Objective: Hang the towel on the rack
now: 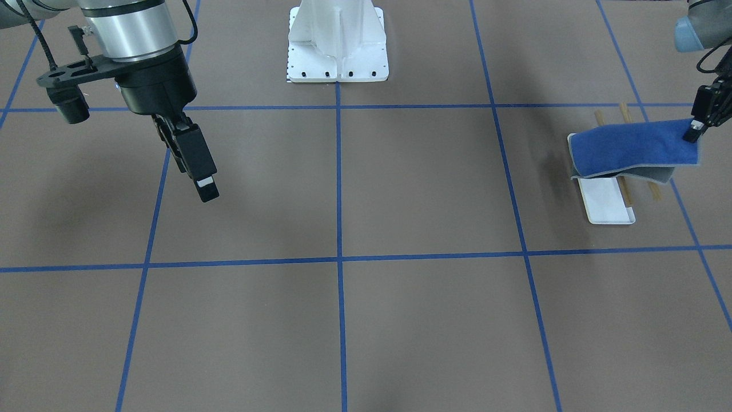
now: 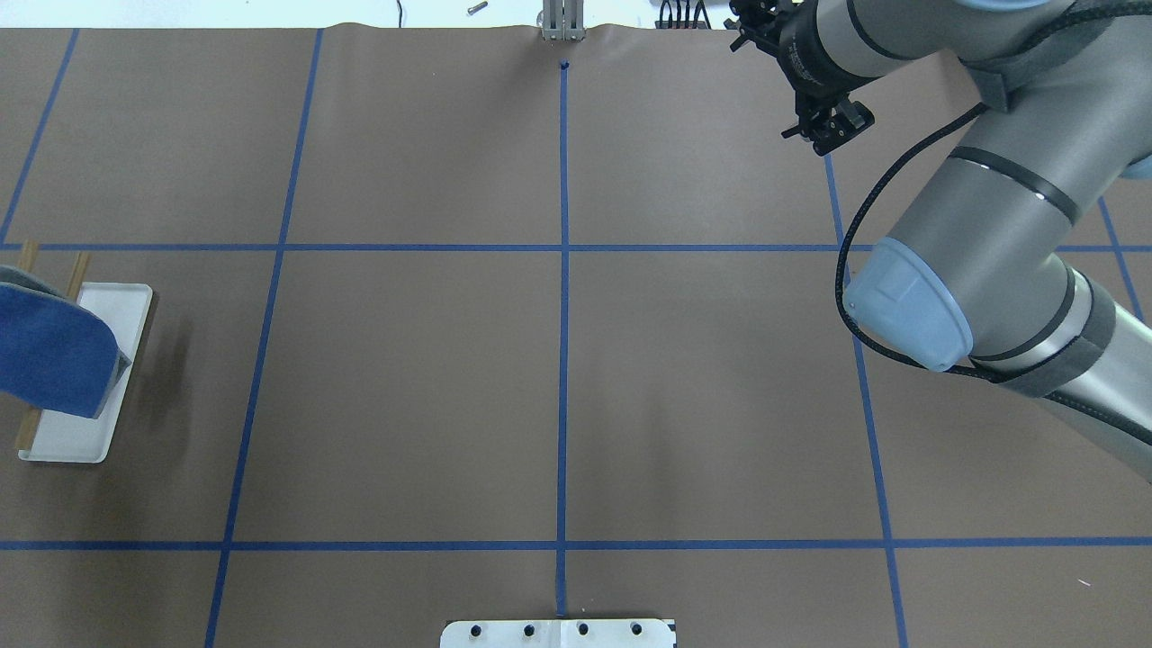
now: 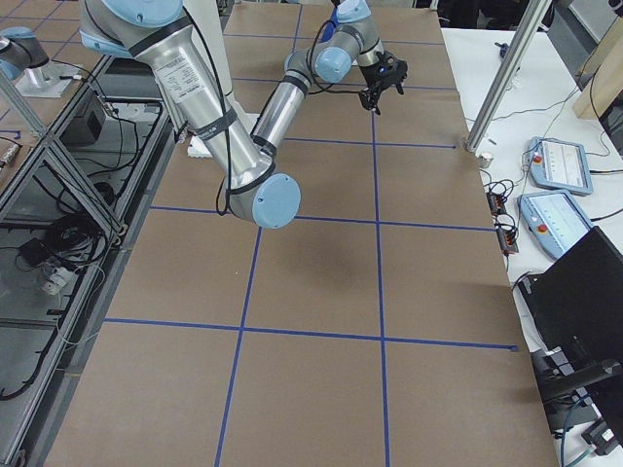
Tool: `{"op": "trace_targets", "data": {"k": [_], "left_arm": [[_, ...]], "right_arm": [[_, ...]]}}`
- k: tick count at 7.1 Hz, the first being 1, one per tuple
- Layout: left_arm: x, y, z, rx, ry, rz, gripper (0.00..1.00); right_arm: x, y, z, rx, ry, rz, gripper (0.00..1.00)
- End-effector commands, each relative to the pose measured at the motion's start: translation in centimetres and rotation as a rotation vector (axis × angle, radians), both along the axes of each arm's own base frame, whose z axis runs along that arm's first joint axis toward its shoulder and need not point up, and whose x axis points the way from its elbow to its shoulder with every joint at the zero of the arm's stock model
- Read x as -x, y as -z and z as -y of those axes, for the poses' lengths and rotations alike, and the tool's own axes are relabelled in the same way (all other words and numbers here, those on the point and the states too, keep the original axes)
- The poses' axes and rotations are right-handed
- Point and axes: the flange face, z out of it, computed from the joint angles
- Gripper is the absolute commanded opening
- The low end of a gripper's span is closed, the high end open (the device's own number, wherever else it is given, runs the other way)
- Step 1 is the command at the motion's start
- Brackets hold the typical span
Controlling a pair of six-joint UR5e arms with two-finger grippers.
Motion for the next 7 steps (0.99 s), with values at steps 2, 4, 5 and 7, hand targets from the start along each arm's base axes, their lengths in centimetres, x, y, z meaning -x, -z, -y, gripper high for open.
{"op": "trace_targets", "data": {"k": [2, 4, 5, 7], "left_arm": [[0.5, -2.6, -0.2, 0.047, 0.009, 0.019, 0.00], [0.4, -3.0, 0.2, 0.046, 0.011, 0.021, 0.95], [0.4, -3.1, 0.4, 0.045, 0.013, 0.024, 0.98], [1.0, -3.9, 0.0, 0.043, 0.031, 0.031, 0.98]], "right_arm": [[-0.8, -1.8, 0.4, -0.017, 0.020, -0.045, 1.00], [-1.3, -3.6, 0.6, -0.047, 0.071, -0.101, 1.00], [-1.3, -4.6, 0.6, -0.052, 0.089, -0.123, 1.00], [-1.7, -5.1, 0.6, -0.057, 0.096, -0.136, 1.00]]}}
